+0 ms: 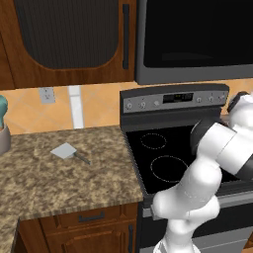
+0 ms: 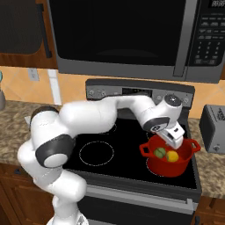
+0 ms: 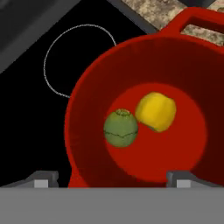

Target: Put the lime and lemon in the pot. Retrieve the spatula and lightly stir the vegetables in the pot.

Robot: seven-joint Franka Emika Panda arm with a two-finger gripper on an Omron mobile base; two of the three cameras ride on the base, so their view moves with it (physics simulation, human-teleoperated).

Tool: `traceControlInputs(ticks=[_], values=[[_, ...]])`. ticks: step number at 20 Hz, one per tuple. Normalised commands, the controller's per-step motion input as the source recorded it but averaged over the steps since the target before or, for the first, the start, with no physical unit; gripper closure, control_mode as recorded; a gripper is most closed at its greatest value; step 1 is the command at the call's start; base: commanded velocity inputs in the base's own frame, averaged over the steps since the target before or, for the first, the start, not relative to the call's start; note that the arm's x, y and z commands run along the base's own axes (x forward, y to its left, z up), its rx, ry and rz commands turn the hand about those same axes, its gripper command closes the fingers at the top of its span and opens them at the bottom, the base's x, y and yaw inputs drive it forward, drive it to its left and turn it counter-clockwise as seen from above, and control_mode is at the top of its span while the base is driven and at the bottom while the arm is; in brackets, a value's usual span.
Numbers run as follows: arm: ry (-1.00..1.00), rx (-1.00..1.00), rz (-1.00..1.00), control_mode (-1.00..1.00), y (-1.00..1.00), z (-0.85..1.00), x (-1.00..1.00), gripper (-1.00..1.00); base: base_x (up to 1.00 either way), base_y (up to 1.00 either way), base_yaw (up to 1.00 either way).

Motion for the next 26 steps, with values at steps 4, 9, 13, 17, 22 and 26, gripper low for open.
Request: traceControlInputs(ticks=[4, 9, 13, 17, 22, 26], values=[[0.01, -0.05, 0.08, -1.0, 1.0, 0.66, -0.66, -1.0, 0.0, 0.0, 0.0], [0.14, -0.07, 0.06, -1.0, 1.0, 0.53, -0.37, -1.0, 0.0, 0.0, 0.0], [0.24, -0.09, 0.11, -1.0, 1.0, 0.15, -0.13, -1.0, 0.0, 0.0, 0.0], [0.3, -0.08, 0.22, -1.0, 1.0, 0.0, -0.02, -1.0, 0.0, 0.0, 0.0], [0.3, -0.06, 0.4, -1.0, 1.0, -0.01, 0.0, -1.0, 0.0, 0.0, 0.0], [0.21, -0.04, 0.62, -1.0, 1.0, -0.04, 0.0, -1.0, 0.0, 0.0, 0.0]])
